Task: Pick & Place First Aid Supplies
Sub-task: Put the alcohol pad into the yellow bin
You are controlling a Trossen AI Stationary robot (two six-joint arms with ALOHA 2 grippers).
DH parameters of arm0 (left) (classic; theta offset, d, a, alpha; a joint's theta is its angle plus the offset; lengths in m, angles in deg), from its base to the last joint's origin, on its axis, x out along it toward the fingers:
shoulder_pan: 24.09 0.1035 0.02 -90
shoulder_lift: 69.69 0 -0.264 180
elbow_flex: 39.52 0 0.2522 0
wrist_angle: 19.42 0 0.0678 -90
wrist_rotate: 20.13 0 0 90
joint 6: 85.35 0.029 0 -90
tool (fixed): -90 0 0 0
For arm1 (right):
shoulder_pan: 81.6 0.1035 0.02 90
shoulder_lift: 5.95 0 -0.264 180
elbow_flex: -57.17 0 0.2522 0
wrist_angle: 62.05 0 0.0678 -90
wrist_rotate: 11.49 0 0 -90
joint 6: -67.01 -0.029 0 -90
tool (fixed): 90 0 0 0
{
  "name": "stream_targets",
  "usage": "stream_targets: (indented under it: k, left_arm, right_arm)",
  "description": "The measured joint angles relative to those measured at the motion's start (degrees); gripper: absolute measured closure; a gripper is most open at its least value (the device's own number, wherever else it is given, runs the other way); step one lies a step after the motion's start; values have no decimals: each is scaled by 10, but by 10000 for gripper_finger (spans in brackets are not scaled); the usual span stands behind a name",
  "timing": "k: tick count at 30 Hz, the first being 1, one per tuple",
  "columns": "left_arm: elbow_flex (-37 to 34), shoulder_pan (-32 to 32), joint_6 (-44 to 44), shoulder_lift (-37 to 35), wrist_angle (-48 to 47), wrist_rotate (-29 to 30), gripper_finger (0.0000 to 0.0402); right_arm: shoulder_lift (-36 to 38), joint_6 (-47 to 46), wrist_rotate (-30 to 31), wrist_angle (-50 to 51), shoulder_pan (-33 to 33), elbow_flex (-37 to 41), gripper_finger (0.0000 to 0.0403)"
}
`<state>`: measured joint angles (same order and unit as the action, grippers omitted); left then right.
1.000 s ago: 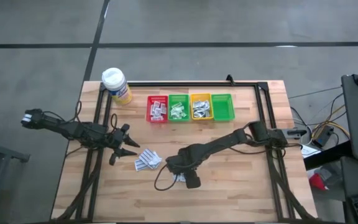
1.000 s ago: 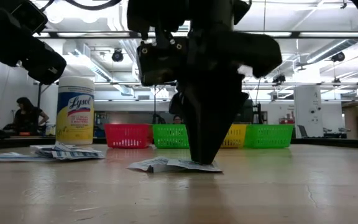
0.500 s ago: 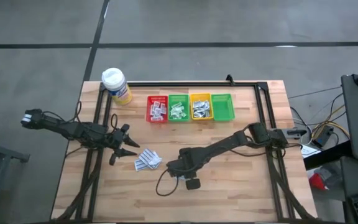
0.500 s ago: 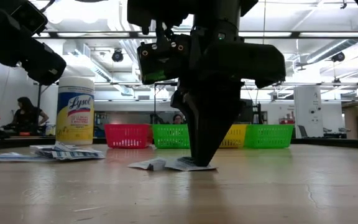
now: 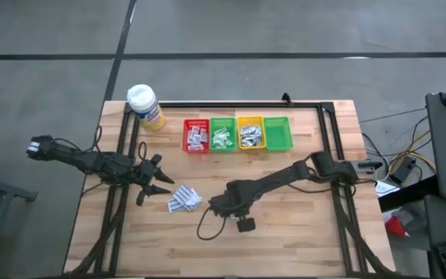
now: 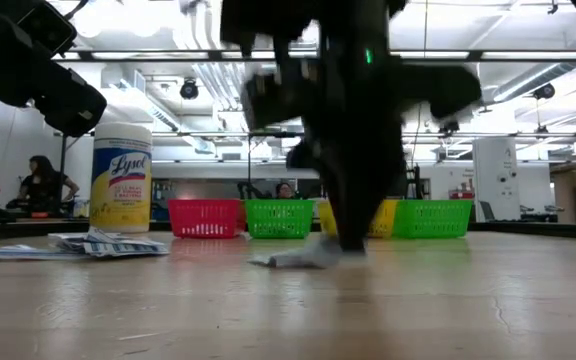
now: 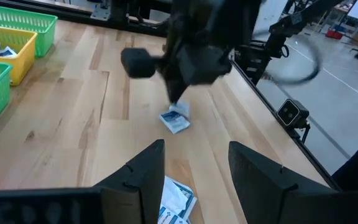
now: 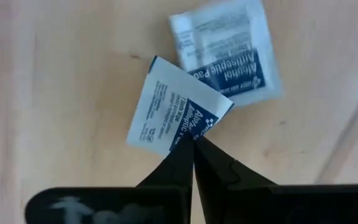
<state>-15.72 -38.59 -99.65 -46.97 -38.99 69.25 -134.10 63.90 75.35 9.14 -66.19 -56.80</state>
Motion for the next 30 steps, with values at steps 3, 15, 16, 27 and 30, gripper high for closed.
stream_targets:
  k: [3, 15, 16, 27, 30]
  left_arm:
    - [0, 0, 0, 0, 0, 0, 229]
    - [0, 0, 4, 0, 0, 0, 229]
    - [0, 0, 4, 0, 0, 0, 229]
    - [0, 0, 4, 0, 0, 0, 229]
    - [0, 0, 4, 0, 0, 0, 229]
  right_arm:
    - [38, 16, -12, 34, -5, -19, 395]
    - [176, 104, -154, 52, -59, -26, 395]
    - [184, 108, -174, 50, -67, -25, 395]
    - [256, 141, -312, 37, -164, -25, 395]
    - [268, 151, -307, 37, -193, -26, 394]
